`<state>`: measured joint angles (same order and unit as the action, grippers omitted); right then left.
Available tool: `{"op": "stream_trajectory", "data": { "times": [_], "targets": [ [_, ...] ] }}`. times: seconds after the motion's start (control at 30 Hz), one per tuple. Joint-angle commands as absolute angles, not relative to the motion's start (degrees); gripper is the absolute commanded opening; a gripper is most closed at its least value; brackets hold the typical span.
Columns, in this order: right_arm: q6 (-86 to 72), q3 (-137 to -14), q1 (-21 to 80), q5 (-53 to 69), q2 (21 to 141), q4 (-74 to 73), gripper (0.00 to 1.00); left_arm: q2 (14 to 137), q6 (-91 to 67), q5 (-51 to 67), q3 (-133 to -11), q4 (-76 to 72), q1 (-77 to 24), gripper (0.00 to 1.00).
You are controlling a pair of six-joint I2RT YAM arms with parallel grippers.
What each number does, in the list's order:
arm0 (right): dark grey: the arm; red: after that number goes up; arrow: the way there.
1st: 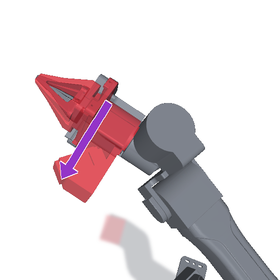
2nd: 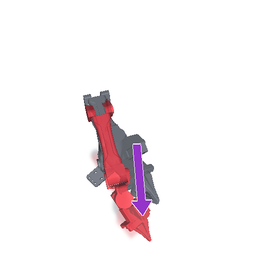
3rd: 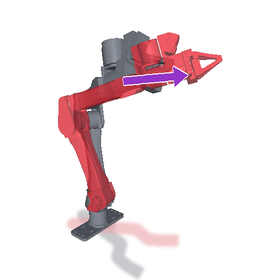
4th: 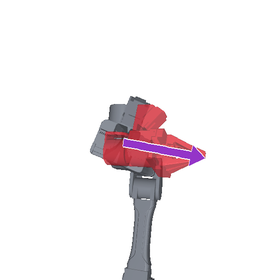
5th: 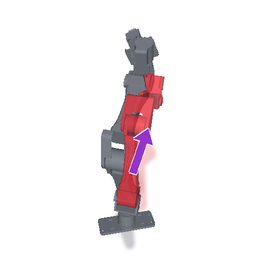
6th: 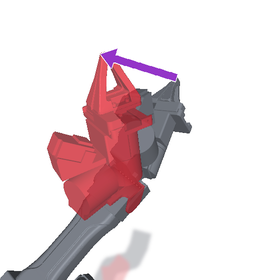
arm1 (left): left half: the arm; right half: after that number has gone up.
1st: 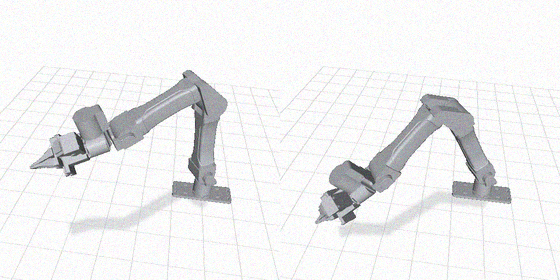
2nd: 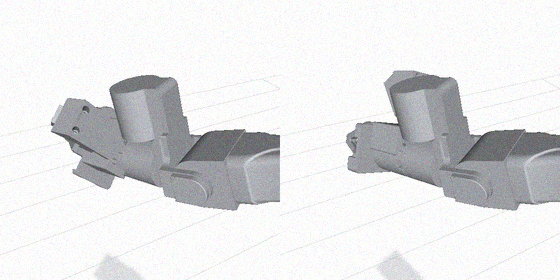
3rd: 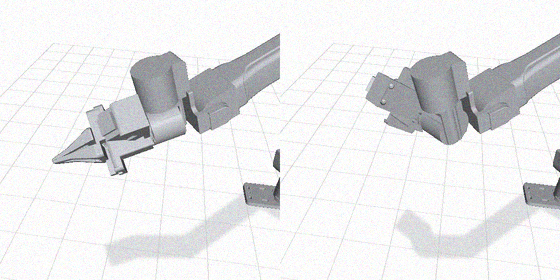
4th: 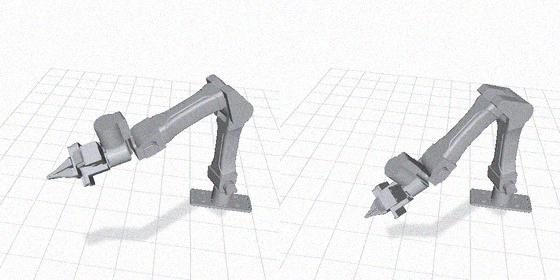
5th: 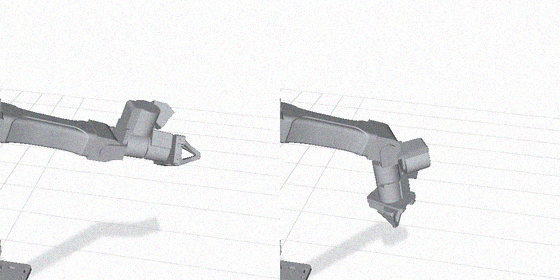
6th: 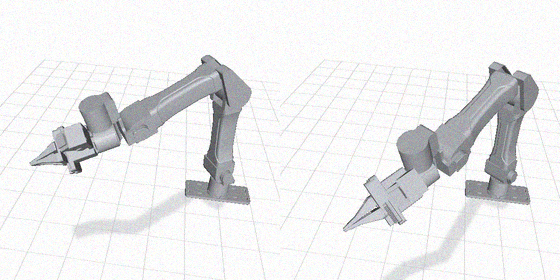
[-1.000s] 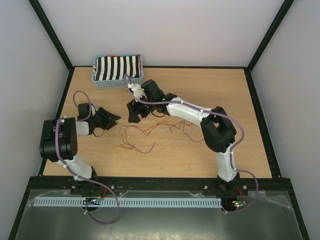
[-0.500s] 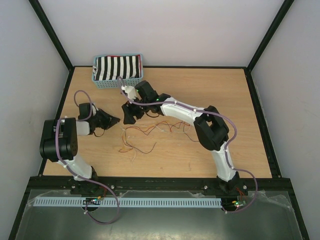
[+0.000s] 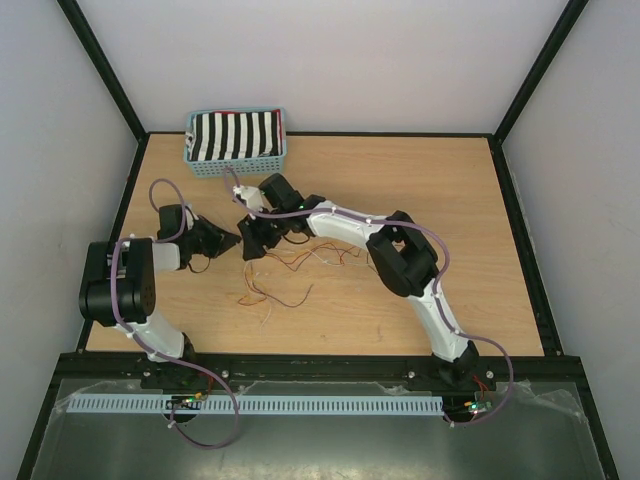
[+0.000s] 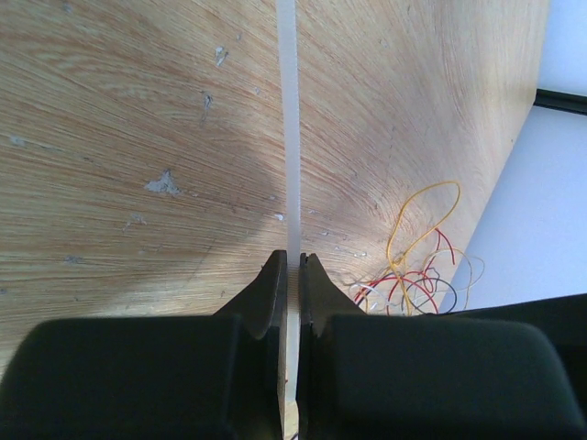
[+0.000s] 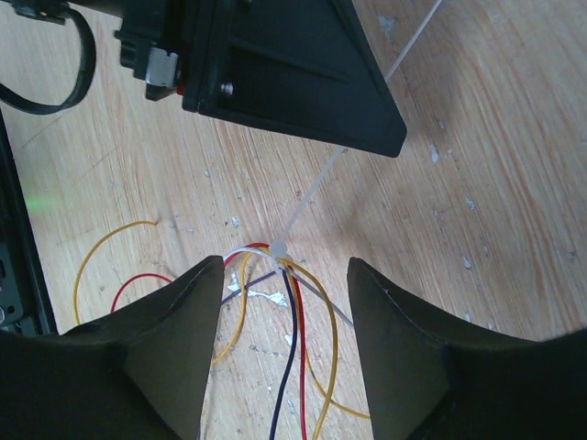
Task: Zip-tie the wires
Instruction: Pick up the ribbon at the center of the board.
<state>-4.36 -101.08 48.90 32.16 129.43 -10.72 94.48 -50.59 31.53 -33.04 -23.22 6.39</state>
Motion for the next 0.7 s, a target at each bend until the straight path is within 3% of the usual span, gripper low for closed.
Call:
{"op": "stream_trajectory", "data": {
  "times": [0.0, 0.67],
  "targets": [
    [-5.1, -103.8, 49.7, 33.1, 130.7, -11.8, 0.66, 92.6, -50.3, 31.4, -33.2, -23.8, 6.1, 0.0],
    [-5.8, -105.5, 50.8, 31.1, 133.7, -11.7, 0.45, 91.2, -50.3, 31.7, -33.6, -23.2, 5.5, 0.0]
  ]
}}
